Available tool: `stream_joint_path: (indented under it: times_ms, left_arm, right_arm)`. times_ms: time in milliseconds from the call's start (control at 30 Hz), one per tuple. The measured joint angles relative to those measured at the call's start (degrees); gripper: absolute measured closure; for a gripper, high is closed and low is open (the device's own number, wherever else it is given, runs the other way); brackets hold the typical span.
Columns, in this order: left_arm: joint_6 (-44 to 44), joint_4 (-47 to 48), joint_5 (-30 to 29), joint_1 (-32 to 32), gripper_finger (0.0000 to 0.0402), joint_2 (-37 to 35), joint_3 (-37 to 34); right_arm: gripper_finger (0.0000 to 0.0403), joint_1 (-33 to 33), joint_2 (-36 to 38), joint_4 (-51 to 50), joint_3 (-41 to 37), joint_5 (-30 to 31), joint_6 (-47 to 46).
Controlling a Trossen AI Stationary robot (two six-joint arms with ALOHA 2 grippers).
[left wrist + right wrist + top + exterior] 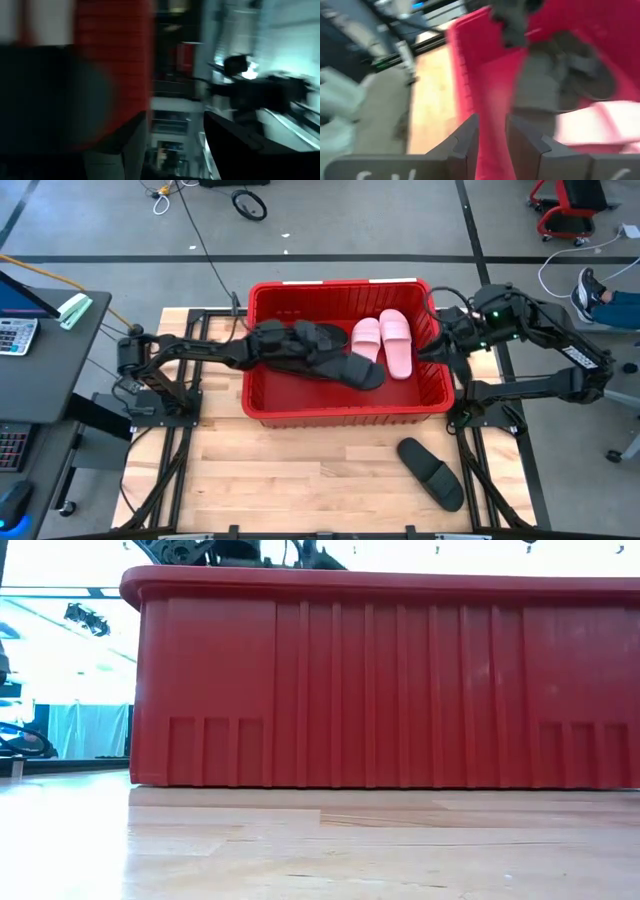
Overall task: Pick and place slides into bin
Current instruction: Put the black slides into the red bin
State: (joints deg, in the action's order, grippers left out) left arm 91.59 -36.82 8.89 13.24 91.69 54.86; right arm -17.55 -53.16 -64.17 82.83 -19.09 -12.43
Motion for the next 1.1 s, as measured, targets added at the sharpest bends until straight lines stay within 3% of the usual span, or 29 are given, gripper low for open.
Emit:
stream_joint_path:
  times_ms: [100, 333, 500, 667, 767, 933, 1100]
  left_arm:
    - [-2.3, -0.79, 0.02, 0.17, 0.0211, -1.72, 0.1]
    - [-3.79, 11.97, 0.03, -0.35, 0.0226, -2.55, 0.07]
    - [-13.36, 17.64, 1.26, 3.39, 0.0232, -2.55, 0.03]
    - [-25.41, 17.78, 7.61, 8.33, 0.0242, -2.55, 1.17]
    - [-33.83, 19.26, 8.33, 11.16, 0.0253, -2.55, 3.79]
    - [-51.84, 29.06, 8.04, 15.46, 0.0292, -2.55, 11.87]
    - [-75.04, 45.2, 8.34, 18.0, 0.0338, -2.51, 24.53]
  right_arm:
    - [0.0301, 2.03, 1.24, -0.17, 0.0, -2.45, -1.55]
    - [0.0301, 3.2, 2.68, -0.19, 0.02, 1.4, -2.8]
    - [0.0301, 3.23, 2.66, -0.19, 0.02, 1.44, -0.49]
    - [0.0301, 3.23, 2.52, -0.19, 0.02, 1.44, 2.01]
    - [0.0301, 3.23, 2.55, -0.17, 0.02, 1.47, 3.36]
    - [0.0301, 3.23, 2.55, -0.17, 0.02, 1.56, 8.02]
    - [0.0301, 3.21, 2.55, -0.14, 0.02, 4.75, 13.2]
